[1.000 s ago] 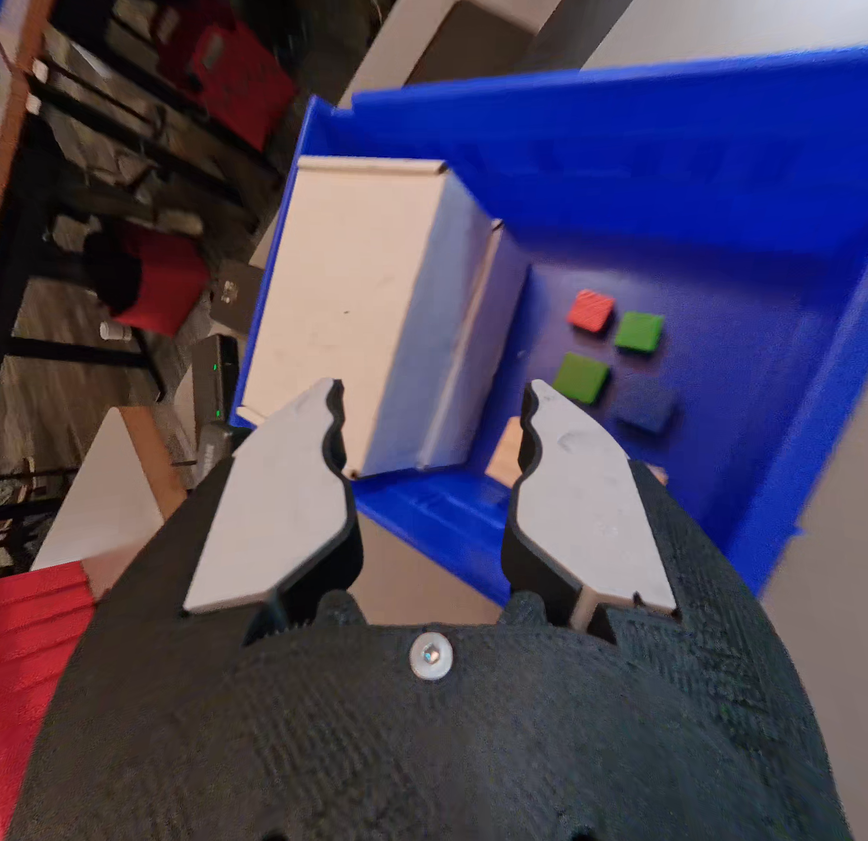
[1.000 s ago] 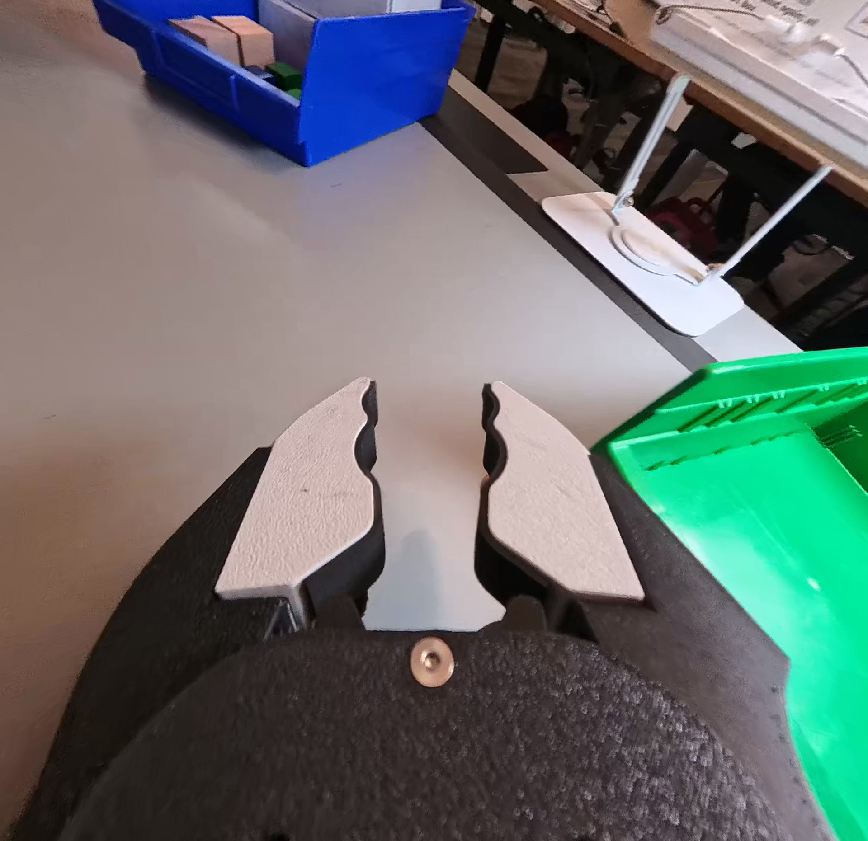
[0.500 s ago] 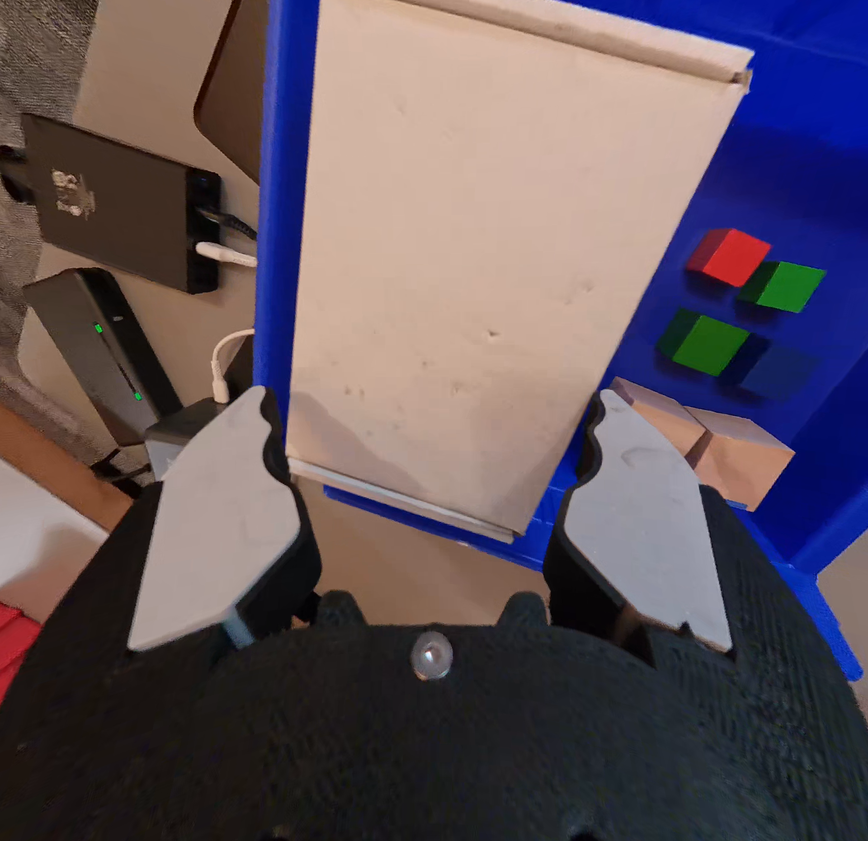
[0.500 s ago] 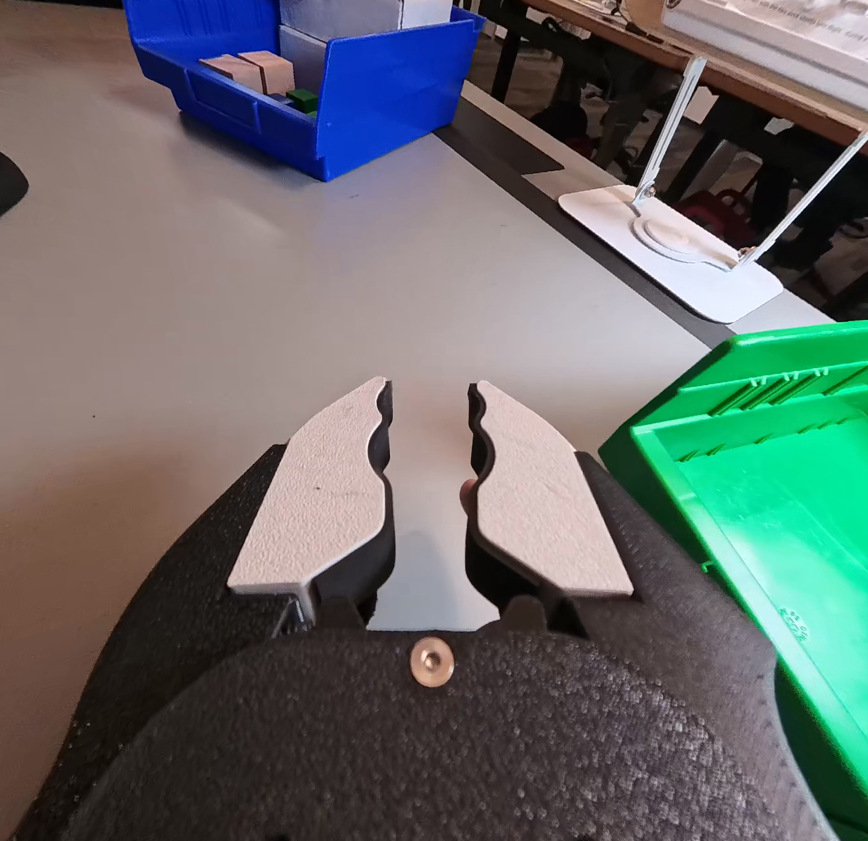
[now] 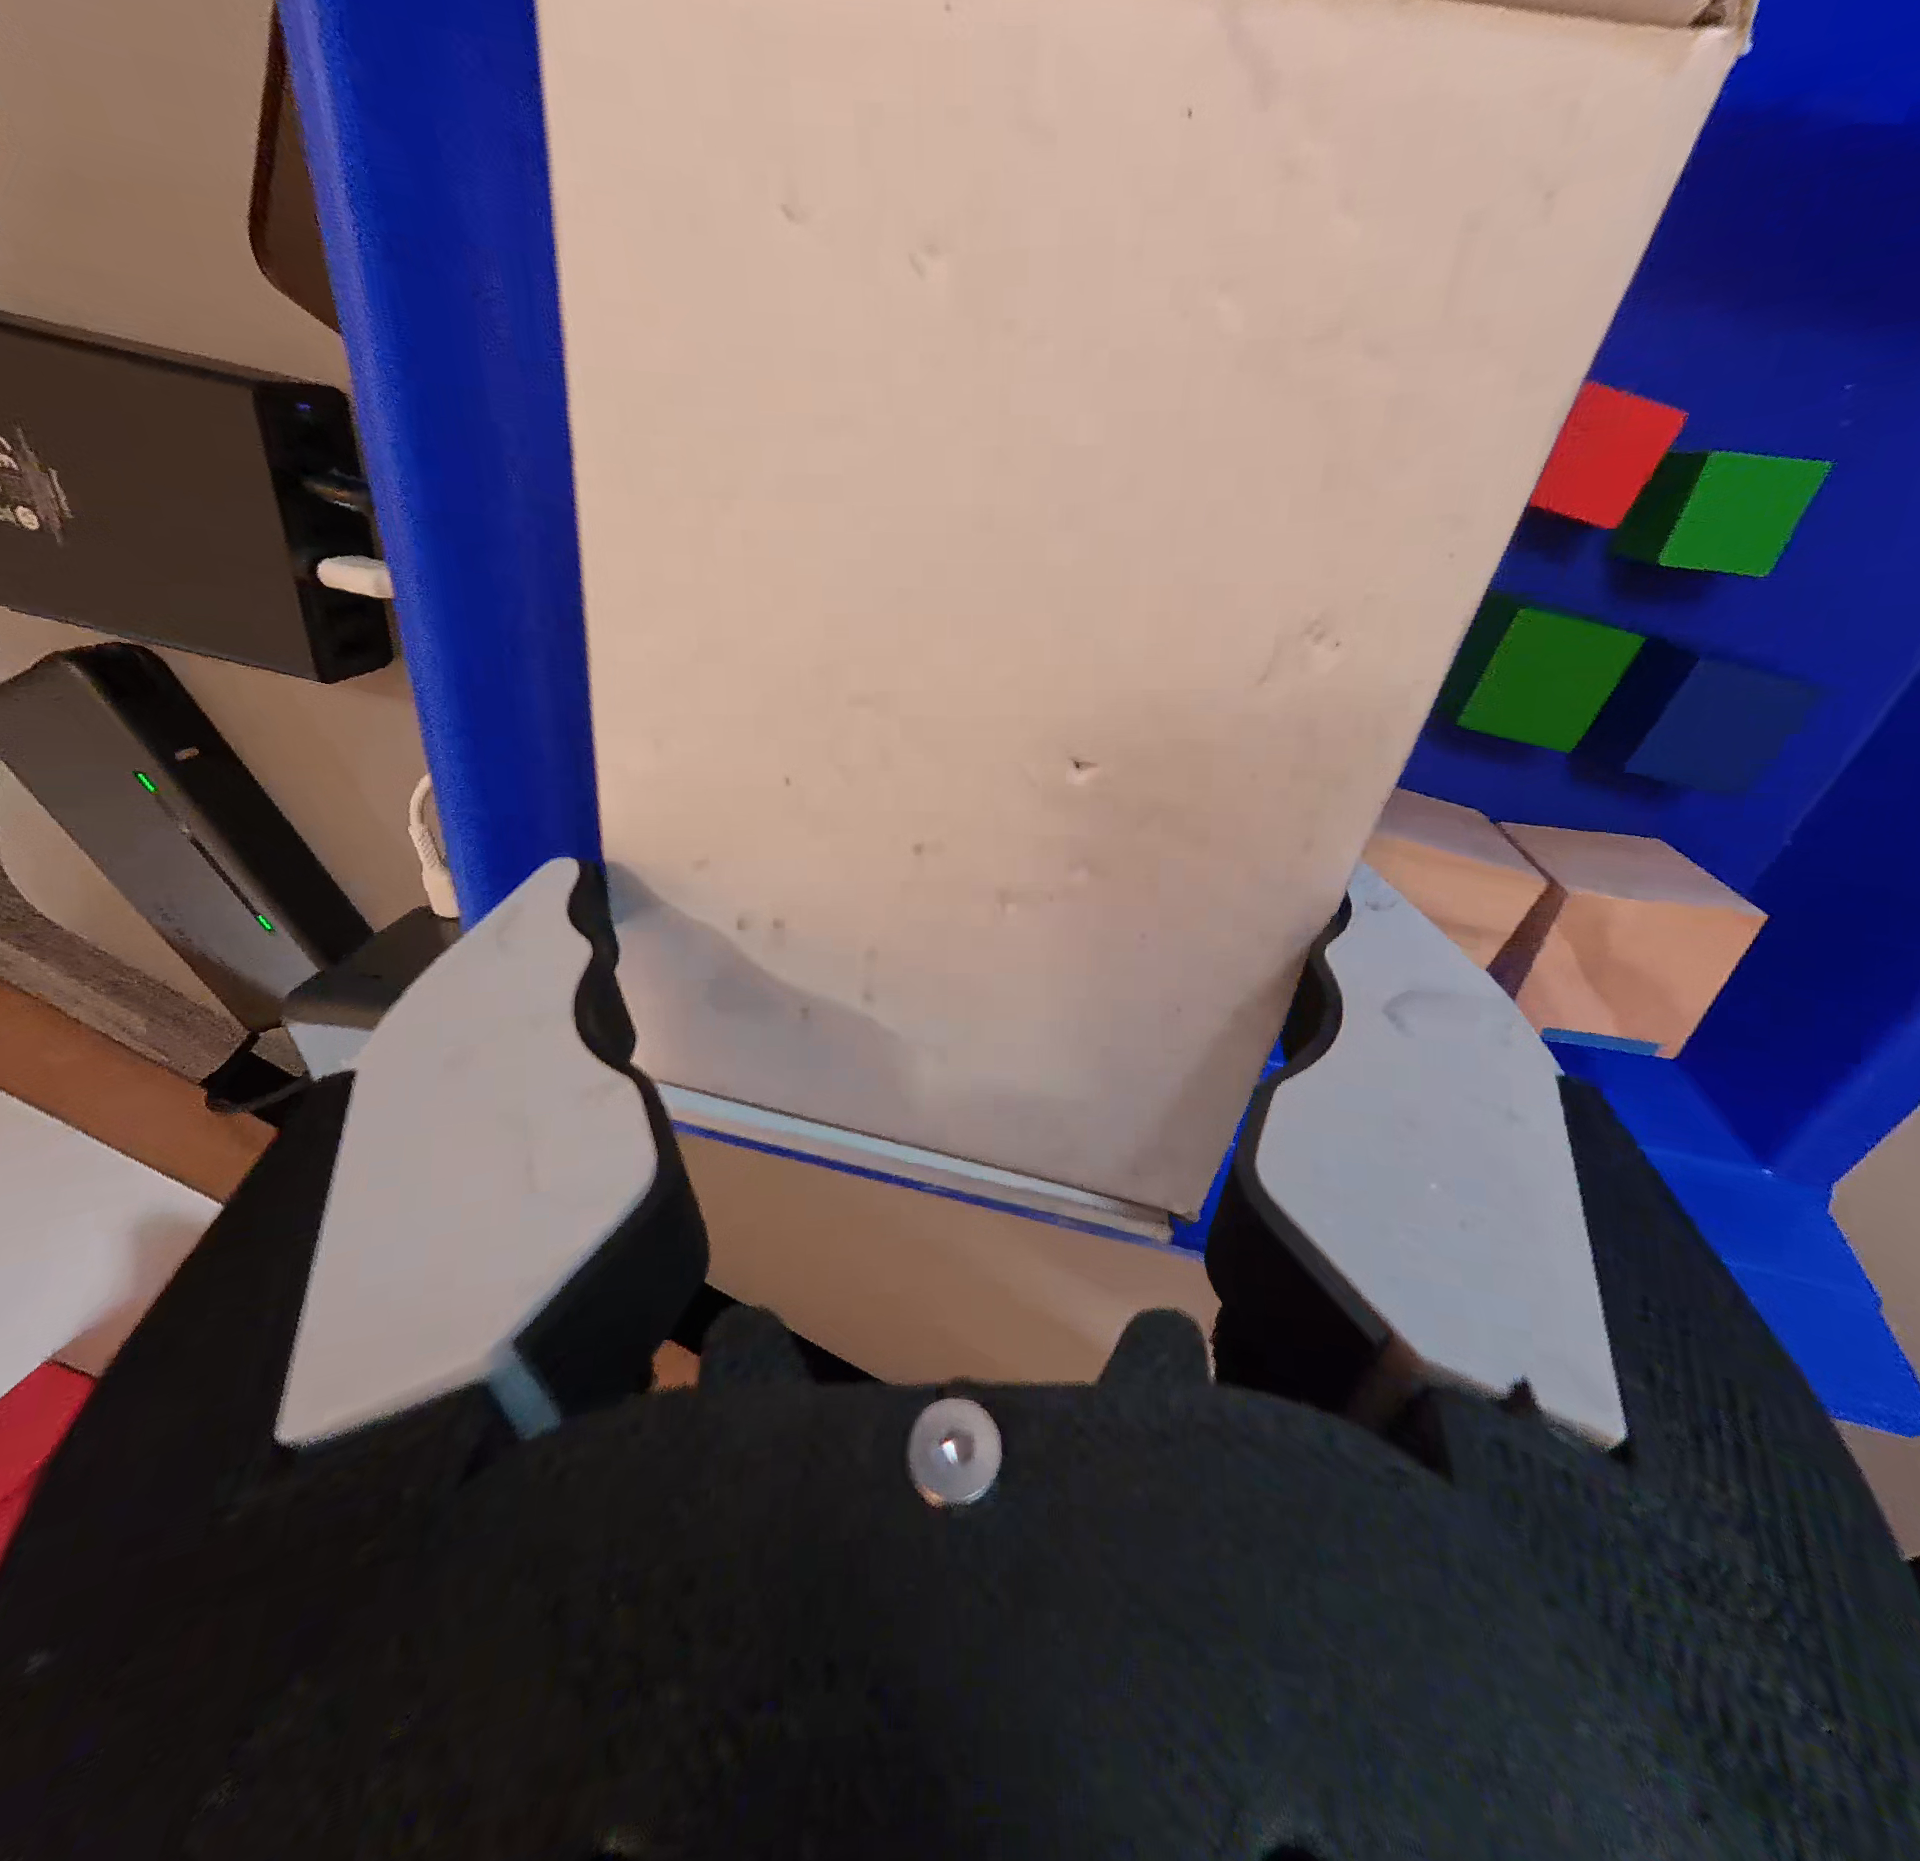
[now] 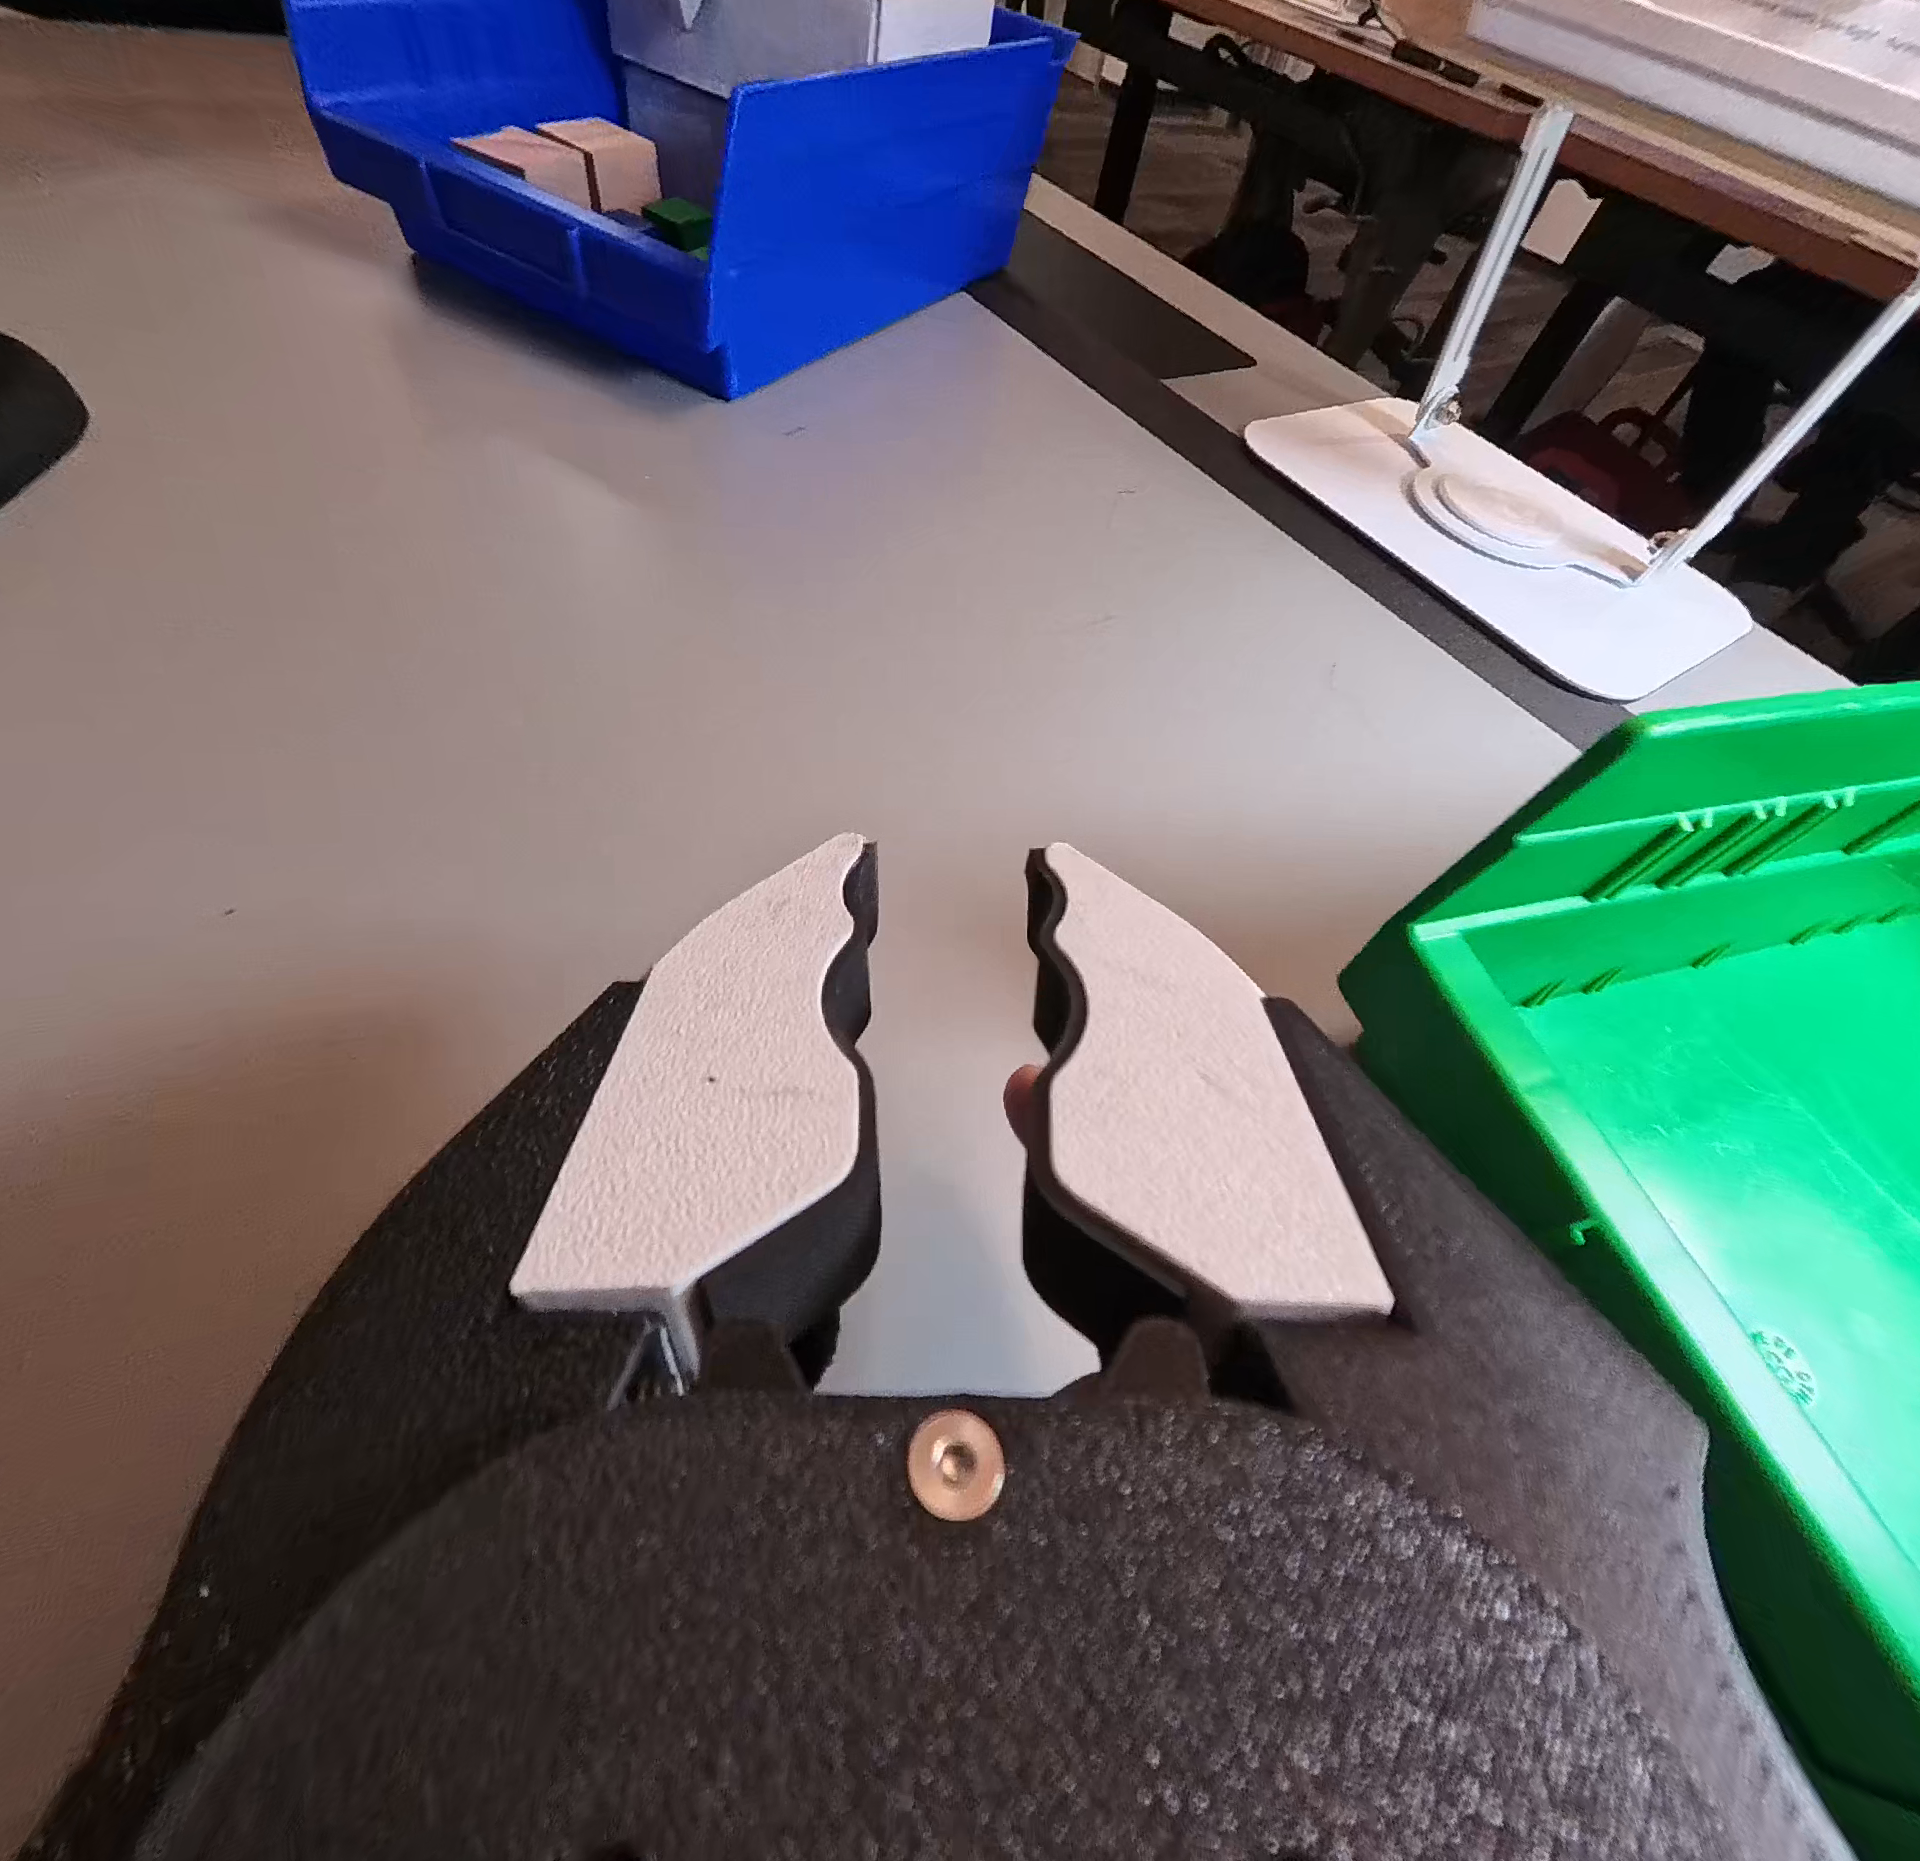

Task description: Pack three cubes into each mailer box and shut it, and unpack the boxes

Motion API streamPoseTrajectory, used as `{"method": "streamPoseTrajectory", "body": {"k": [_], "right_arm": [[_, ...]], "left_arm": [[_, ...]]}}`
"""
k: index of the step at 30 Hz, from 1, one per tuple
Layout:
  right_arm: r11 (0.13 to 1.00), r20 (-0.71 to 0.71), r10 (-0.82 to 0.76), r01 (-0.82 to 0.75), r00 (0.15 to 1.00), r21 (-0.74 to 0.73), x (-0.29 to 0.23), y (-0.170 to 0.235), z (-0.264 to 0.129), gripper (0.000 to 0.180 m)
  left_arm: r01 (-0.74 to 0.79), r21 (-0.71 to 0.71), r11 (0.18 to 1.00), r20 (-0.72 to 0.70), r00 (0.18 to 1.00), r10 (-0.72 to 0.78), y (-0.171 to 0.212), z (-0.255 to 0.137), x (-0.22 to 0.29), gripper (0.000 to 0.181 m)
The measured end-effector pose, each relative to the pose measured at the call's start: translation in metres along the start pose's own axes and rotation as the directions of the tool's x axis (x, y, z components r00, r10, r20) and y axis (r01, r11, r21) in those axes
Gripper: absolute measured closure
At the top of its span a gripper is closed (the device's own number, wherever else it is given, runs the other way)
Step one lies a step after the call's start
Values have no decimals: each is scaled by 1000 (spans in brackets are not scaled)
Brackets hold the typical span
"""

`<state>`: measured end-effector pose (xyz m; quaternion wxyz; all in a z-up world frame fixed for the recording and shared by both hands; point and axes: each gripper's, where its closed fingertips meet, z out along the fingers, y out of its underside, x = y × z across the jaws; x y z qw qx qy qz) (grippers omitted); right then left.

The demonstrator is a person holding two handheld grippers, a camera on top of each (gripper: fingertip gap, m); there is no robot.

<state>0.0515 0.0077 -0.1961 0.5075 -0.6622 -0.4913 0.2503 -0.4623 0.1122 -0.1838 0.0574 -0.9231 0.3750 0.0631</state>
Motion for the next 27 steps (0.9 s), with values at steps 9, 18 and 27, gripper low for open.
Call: {"method": "streamPoseTrajectory", "body": {"k": [9,18,27], "right_arm": [[998,-5,-60,60,998,23,-8,-8,-7,154],[994,-20,-87,88,996,71,-17,-21,-8,152],[917,-183,-353,378,917,127,-28,-53,-2,115]], "left_arm": [[25,125,992,38,999,-30,-2,-40,17,58],[-58,289,956,41,998,48,-23,-107,70,58],[-339,517,786,-119,881,458,-103,-143,260,58]]}}
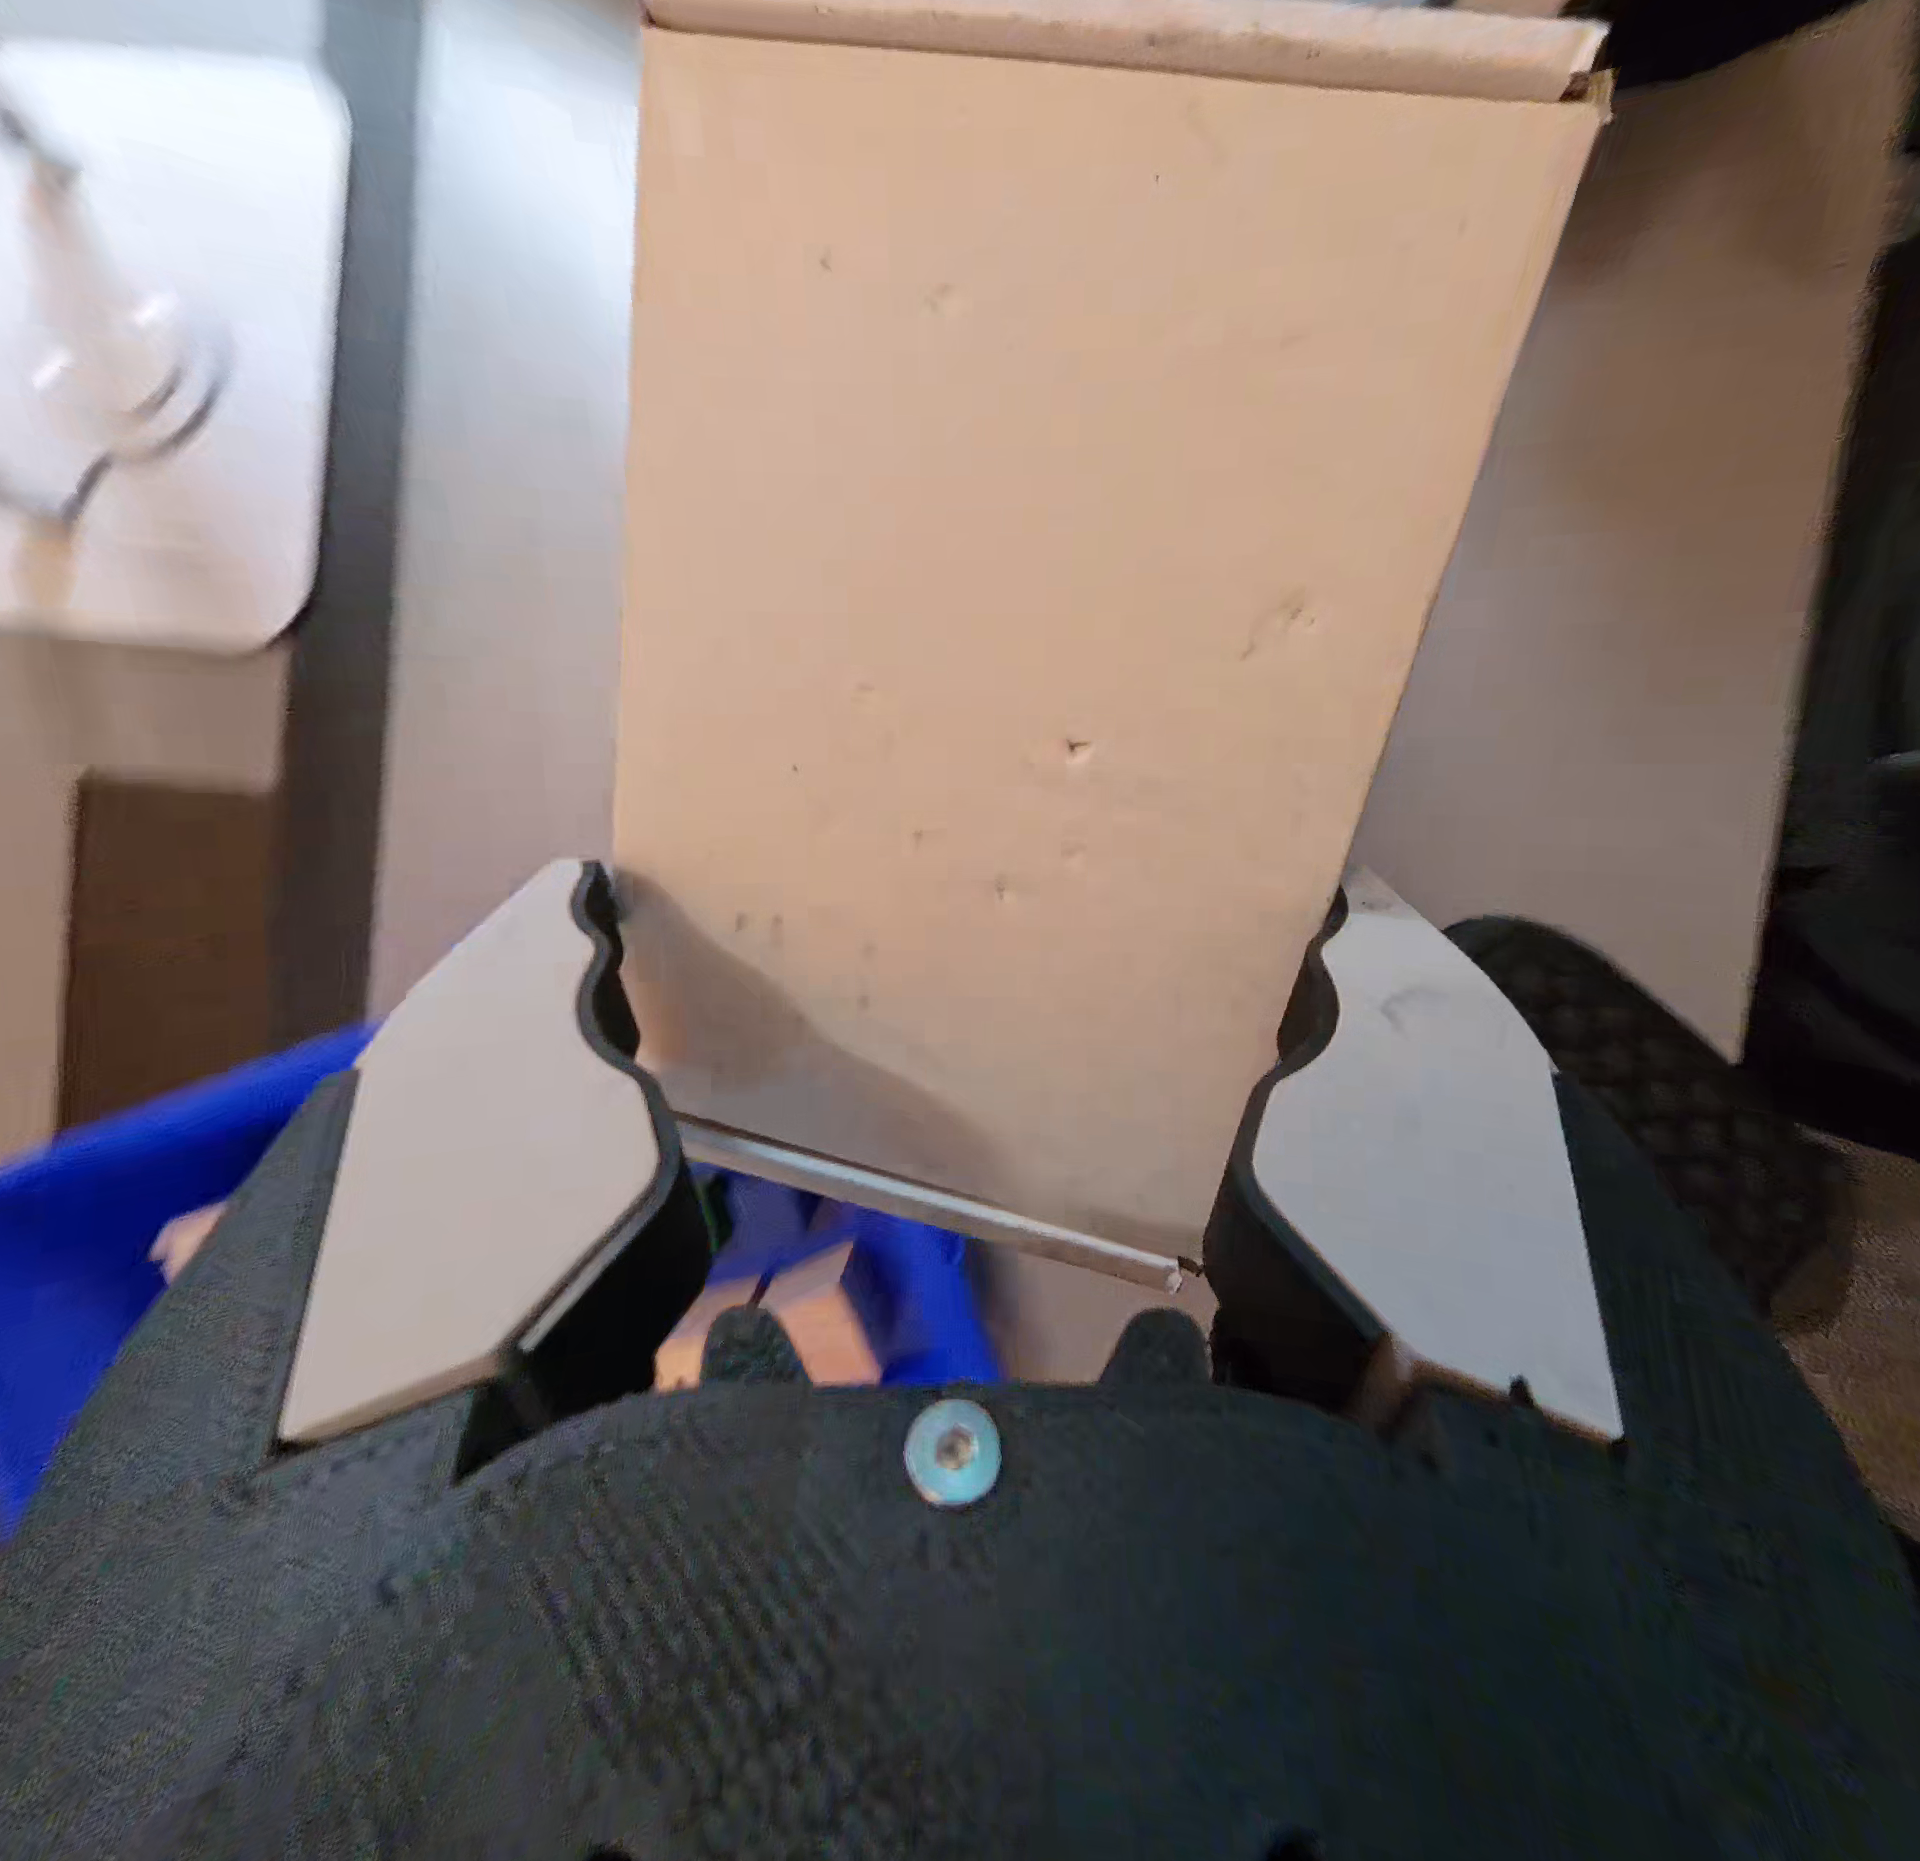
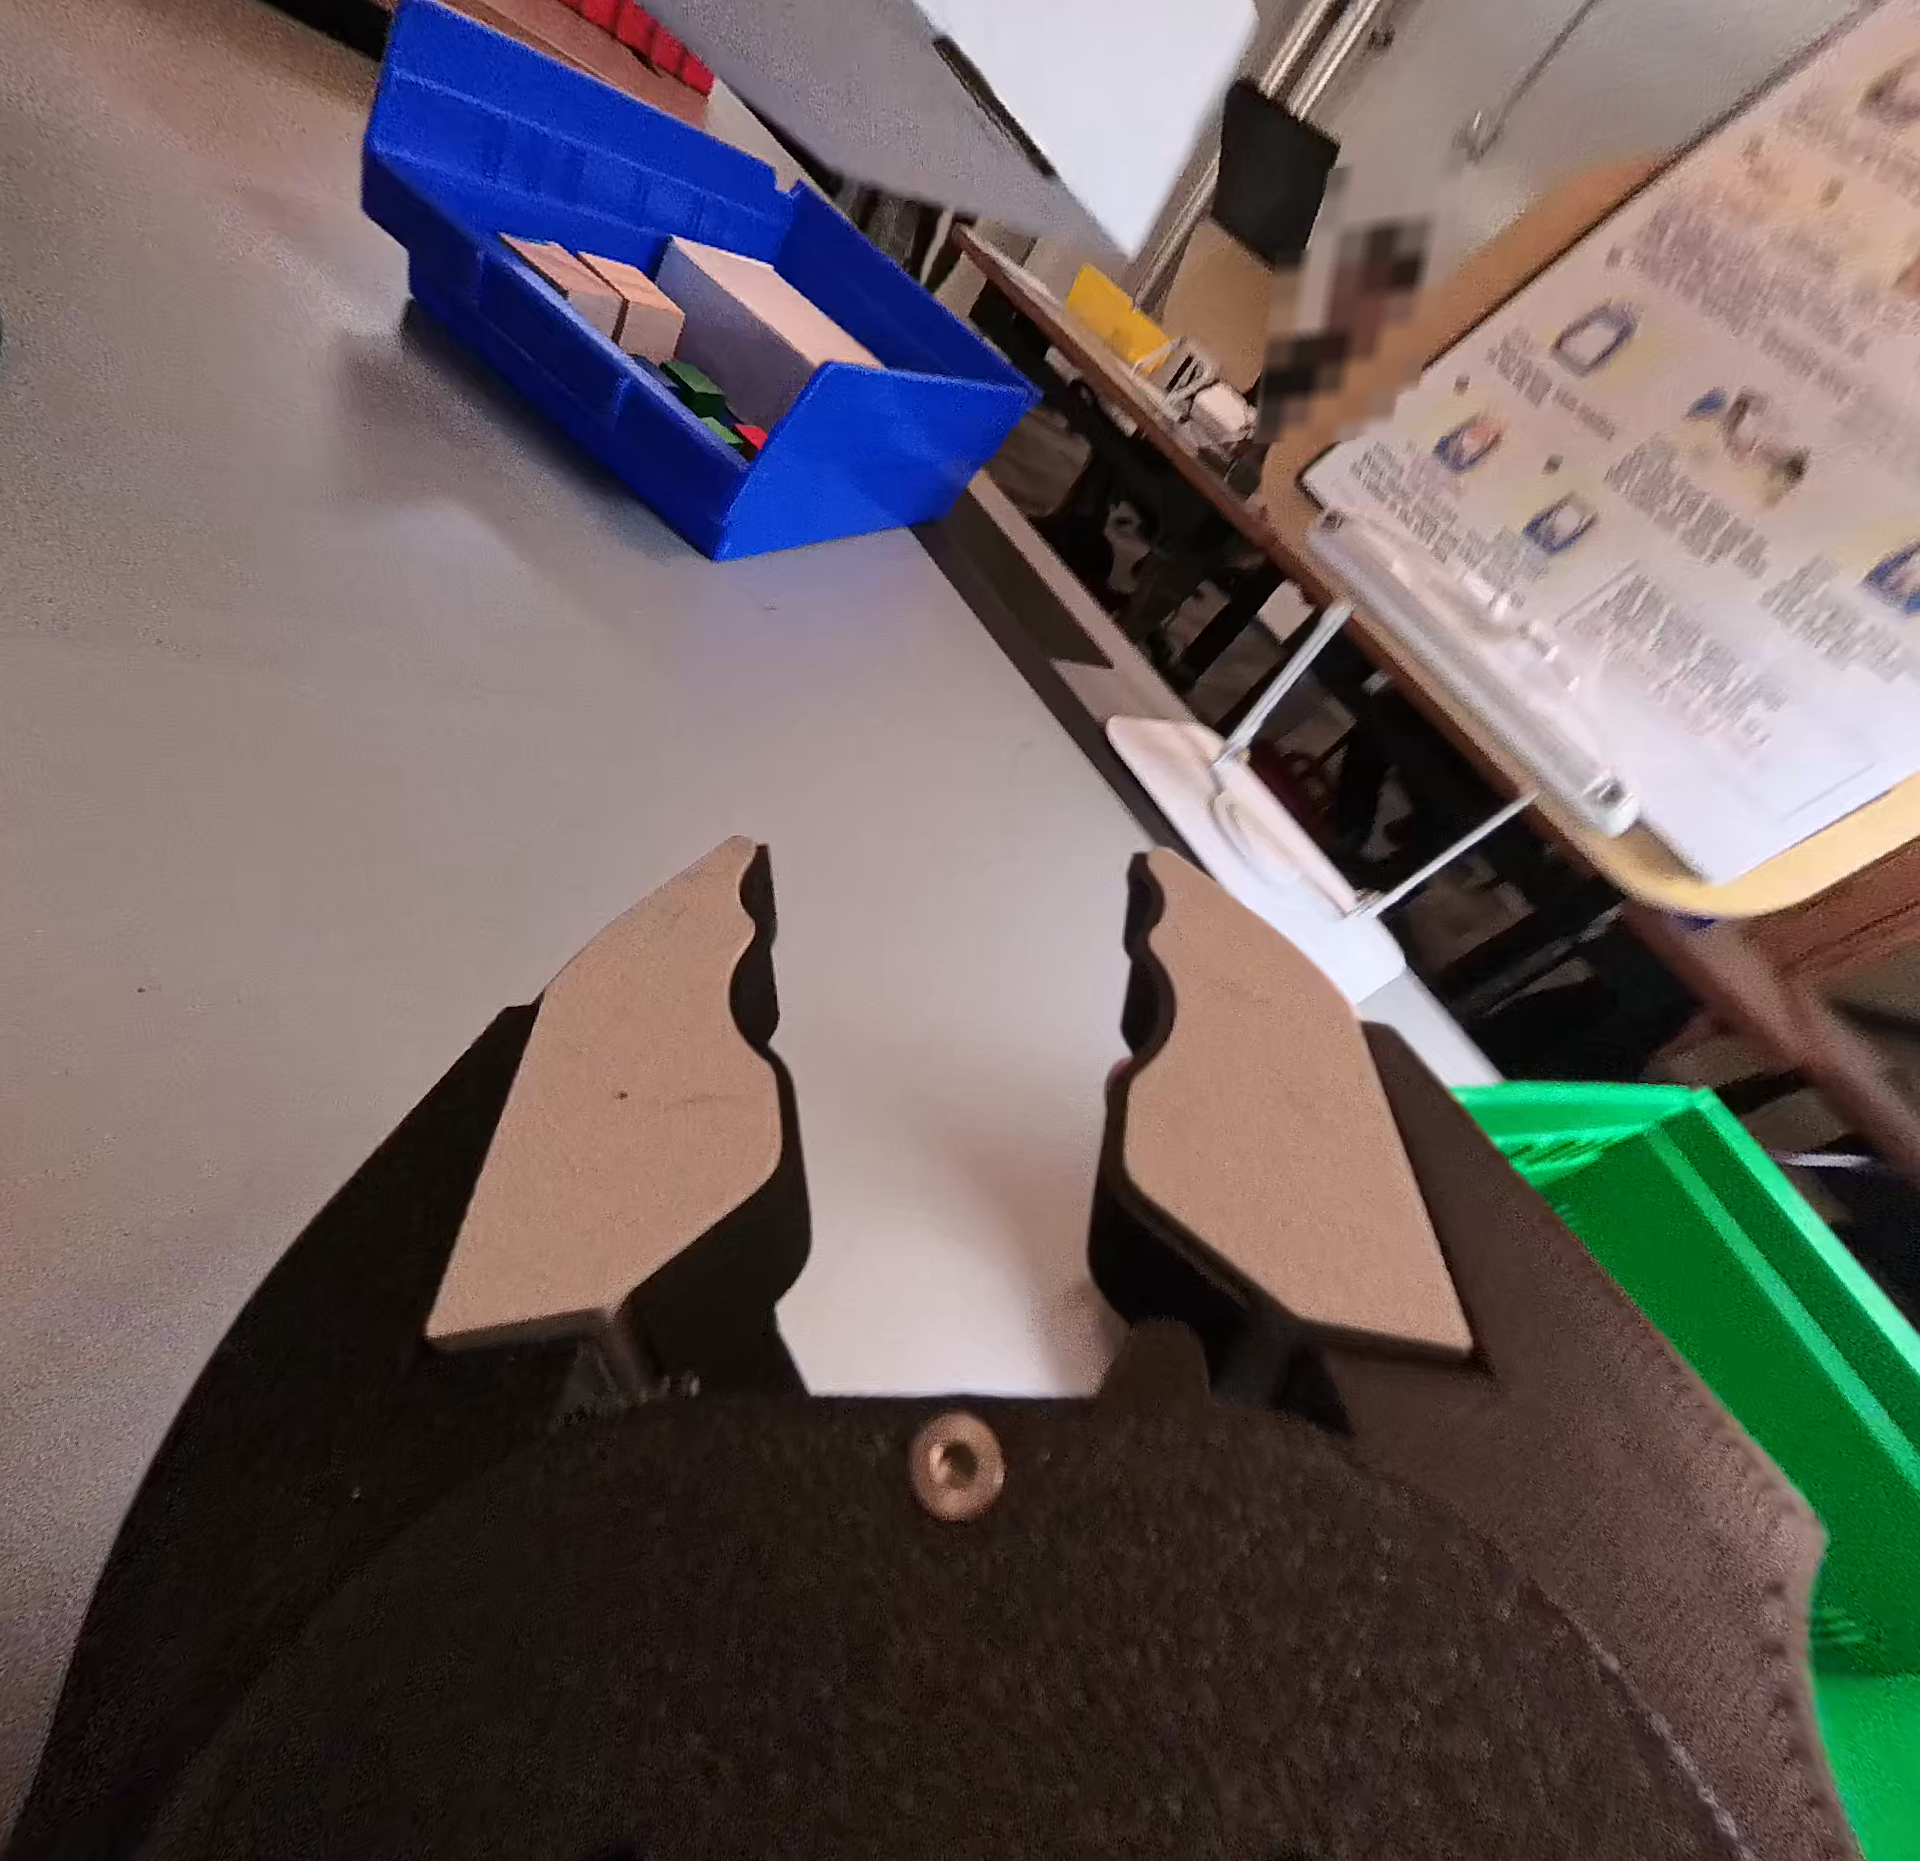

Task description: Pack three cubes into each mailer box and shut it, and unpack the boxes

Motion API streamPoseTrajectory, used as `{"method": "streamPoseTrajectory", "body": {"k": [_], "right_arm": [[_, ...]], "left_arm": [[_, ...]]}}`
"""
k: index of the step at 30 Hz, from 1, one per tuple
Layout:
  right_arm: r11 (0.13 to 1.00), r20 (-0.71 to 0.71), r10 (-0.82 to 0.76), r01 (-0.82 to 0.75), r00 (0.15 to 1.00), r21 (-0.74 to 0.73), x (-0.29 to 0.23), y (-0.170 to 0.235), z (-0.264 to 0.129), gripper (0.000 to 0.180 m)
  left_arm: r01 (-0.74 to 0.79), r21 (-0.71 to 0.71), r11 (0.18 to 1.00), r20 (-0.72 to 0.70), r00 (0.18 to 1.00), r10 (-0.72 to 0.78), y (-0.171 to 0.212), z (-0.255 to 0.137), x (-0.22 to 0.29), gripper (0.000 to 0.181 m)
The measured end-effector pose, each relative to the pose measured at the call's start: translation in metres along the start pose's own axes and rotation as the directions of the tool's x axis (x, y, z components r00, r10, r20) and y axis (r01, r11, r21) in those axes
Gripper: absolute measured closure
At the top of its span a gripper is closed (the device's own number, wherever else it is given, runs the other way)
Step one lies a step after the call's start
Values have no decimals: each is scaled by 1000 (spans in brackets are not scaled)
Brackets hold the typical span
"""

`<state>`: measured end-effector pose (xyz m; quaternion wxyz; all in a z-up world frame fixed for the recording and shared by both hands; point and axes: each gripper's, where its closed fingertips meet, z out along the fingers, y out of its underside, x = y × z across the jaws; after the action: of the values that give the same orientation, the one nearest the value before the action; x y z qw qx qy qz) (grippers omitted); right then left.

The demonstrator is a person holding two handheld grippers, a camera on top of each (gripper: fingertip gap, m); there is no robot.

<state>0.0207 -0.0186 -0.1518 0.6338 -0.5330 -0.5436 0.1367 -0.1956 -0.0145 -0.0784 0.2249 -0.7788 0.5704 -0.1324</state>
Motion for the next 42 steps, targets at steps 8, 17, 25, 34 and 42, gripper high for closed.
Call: {"method": "streamPoseTrajectory", "body": {"k": [8,17,25,34,42], "right_arm": [[899,-210,-392,422,896,119,-8,-43,-21,87],[883,38,-467,464,883,66,-57,-9,-7,101],[994,294,104,-109,950,-1,-43,15,-12,102],[908,469,413,-396,781,-140,-62,20,-9,102],[927,284,375,-366,882,-87,-19,9,-13,101]], "left_arm": [[-79,17,997,-269,960,81,-54,100,85,58],[-49,-16,999,-356,934,40,-57,161,114,69],[57,458,887,-234,971,58,-77,124,119,74],[105,508,855,-88,994,-70,-50,175,119,90],[116,484,868,-22,992,-121,-45,177,109,105]]}}
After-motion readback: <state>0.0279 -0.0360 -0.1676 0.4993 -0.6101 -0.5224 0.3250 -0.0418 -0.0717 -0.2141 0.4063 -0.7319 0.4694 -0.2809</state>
